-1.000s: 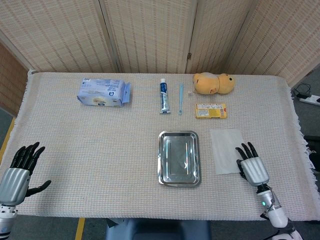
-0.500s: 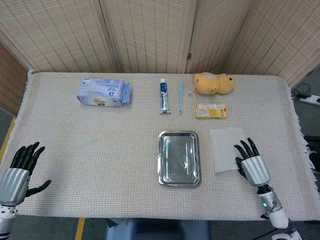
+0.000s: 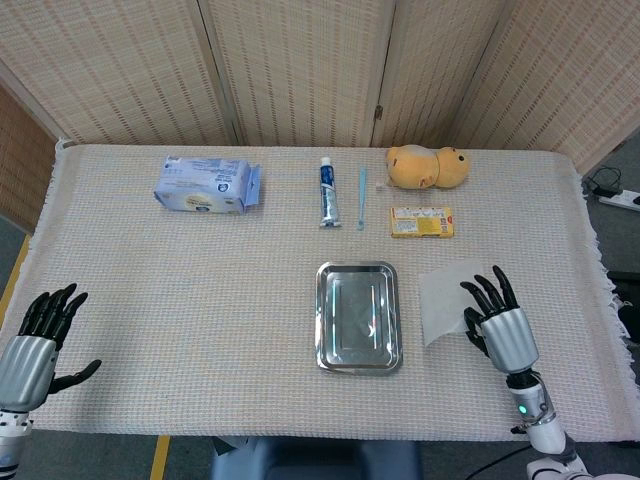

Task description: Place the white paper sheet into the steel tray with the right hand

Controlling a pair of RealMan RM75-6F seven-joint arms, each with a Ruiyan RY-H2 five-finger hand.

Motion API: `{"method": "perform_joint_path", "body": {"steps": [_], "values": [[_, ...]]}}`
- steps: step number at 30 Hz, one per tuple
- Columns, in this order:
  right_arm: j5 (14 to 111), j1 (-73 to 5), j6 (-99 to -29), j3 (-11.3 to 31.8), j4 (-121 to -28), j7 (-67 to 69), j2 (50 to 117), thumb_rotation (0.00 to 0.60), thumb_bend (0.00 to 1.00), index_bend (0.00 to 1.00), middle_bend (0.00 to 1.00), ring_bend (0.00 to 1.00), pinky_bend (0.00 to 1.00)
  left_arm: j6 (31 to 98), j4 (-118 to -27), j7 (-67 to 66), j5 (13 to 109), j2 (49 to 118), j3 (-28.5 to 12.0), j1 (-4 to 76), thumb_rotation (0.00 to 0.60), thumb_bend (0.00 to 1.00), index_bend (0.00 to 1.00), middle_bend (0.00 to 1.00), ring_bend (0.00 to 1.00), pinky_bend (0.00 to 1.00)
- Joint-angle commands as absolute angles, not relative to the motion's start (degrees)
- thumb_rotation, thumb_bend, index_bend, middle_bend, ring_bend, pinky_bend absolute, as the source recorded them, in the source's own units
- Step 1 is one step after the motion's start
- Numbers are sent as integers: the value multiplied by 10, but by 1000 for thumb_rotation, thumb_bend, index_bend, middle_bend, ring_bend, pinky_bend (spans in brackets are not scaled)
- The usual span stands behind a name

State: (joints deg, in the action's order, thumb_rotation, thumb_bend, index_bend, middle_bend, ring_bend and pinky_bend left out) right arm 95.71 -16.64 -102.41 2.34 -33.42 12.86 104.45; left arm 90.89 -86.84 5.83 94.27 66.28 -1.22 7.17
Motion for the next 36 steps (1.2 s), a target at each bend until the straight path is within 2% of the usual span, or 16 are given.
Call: {"method": "perform_joint_path", "body": {"steps": [1,5,11,21,29,36], "values": [[968,-183,-1045,33,-369,107,1036,600,554,780,313,195,0,910,-869,64,943,660,-13,72,600,214,0,0,0,2],[968,-204,-1051,52,-423,85,1026,600,553,780,319,205,0,909,-869,74,940,657,-12,71,600,214,0,0,0,2],[956,-241,-1018,81,-491,55,1017,600,553,780,320,207,0,899,-865,98,931,652,-14,74,600,215,0,0,0,2],[943,-308,-982,130,-517,29,1045,600,554,780,330,211,0,875,-850,139,912,646,-20,83,600,214,4,0,0,3],[934,-344,-933,124,-434,43,1111,600,553,783,333,213,0,869,-844,159,904,642,-22,85,600,215,10,0,0,3],[920,-365,-917,127,-349,86,1163,600,553,783,333,215,0,859,-833,178,889,640,-28,88,600,215,11,0,0,4]]}}
